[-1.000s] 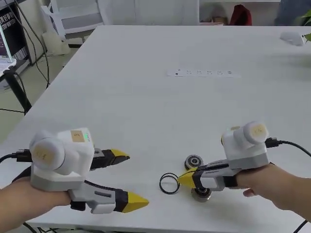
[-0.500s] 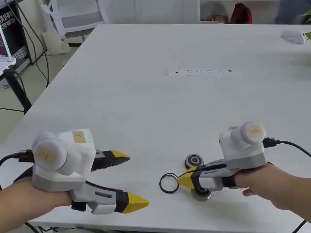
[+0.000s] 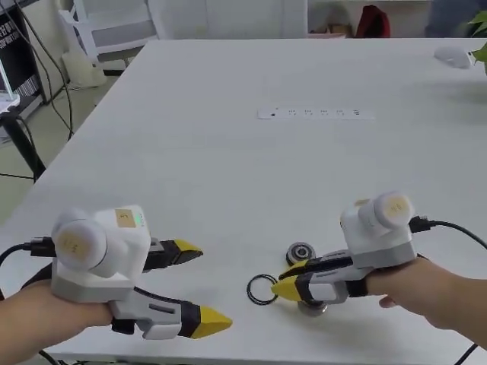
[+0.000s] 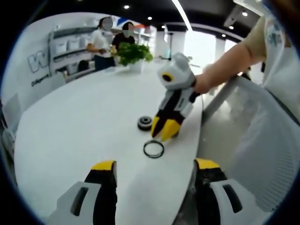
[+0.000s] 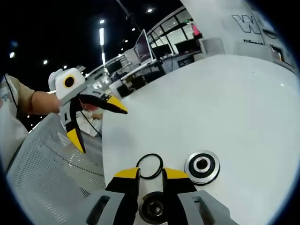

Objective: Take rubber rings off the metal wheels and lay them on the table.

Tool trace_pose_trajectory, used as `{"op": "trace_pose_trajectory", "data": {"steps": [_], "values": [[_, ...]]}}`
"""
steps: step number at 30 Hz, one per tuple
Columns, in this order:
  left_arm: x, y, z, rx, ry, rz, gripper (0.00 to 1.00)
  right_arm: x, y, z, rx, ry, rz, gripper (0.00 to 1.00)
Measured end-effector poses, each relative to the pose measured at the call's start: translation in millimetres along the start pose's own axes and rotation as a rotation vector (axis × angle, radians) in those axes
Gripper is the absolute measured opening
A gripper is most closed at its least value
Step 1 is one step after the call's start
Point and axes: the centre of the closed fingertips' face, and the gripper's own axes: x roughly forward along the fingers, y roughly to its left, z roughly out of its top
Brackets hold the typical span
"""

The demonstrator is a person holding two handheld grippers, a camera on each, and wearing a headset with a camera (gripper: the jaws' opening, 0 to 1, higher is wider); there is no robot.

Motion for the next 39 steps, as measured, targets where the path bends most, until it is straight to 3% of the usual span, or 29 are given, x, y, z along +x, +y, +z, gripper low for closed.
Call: {"op": "trace_pose_trajectory", "data": {"steps": [5,21,39], "values": [[1.3,0.3,1.6,0.000,0.000,-0.004,0.67,-3.7,1.9,3.1,-0.002,-0.009,0.007,0.20],[3.4,3.7,8.1,0.004,-0.006,-0.007,0.68,-28.1,-3.9,31.9,0.016,-0.114,-0.014,0.27],[14.1,14.9,26.4,0.031,-0.013,-0.002,0.68,-54.8,-23.1,35.1,-0.014,-0.149,-0.088,0.31]]}}
